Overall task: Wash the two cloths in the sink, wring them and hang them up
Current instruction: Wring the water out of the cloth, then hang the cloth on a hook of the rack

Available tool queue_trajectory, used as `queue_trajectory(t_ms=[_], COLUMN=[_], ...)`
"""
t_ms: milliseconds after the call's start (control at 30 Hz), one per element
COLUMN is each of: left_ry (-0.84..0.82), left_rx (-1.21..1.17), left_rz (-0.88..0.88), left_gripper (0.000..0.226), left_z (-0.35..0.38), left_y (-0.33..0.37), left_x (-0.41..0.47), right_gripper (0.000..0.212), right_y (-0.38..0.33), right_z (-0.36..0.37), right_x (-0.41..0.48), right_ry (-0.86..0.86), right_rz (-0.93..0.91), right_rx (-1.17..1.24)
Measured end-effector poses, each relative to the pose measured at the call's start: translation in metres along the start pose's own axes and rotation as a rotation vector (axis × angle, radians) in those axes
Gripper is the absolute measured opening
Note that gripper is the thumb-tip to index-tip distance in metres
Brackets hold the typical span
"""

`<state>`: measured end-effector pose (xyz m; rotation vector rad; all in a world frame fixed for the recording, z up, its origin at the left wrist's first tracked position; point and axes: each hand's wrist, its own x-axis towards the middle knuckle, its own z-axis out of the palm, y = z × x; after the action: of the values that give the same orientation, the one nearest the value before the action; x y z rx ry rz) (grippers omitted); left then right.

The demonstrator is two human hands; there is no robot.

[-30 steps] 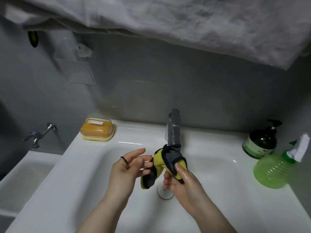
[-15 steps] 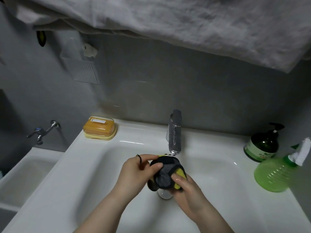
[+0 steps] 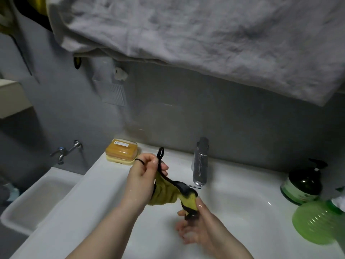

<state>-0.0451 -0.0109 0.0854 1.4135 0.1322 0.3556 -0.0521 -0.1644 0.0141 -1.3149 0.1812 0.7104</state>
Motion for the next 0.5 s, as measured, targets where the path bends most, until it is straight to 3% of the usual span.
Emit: queue_trajectory(t_ms=[67,133,267,367,500], left_ry=[0.042,0.064,0.074,0.067,0.042], left_rx=[-0.003,0.000,0.033,0.042,0.053], left_rz=[0.097,0.150,0.190,0.234,0.278], left_gripper=[0.026,0.026,0.029,0.031,0.030], left_z=[-0.007,-0.015,-0.023,-0.032,-0.062], left_y=[0.020,0.035,0.051,0.063,0.088], left_x=[0.009,0.017,0.020,0.023,0.038], right_gripper=[0.031,0.012,0.019,0.016,0.023], right_y=[-0.006,-0.020,-0.079,-0.124,-0.160], right_z=[0.001,0.007,0.051,0.097,0.148], right_x=[-0.001,-0.005,-0.013,-0.017,-0.009], right_ry=[0.159,0.275,0.149,-0.053,-0.101], right_rz=[-0.077,-0.332,-0.652,-0.733,-0.847], right_rx=[-0.403,-0.592,-0.392,-0.383,-0.421])
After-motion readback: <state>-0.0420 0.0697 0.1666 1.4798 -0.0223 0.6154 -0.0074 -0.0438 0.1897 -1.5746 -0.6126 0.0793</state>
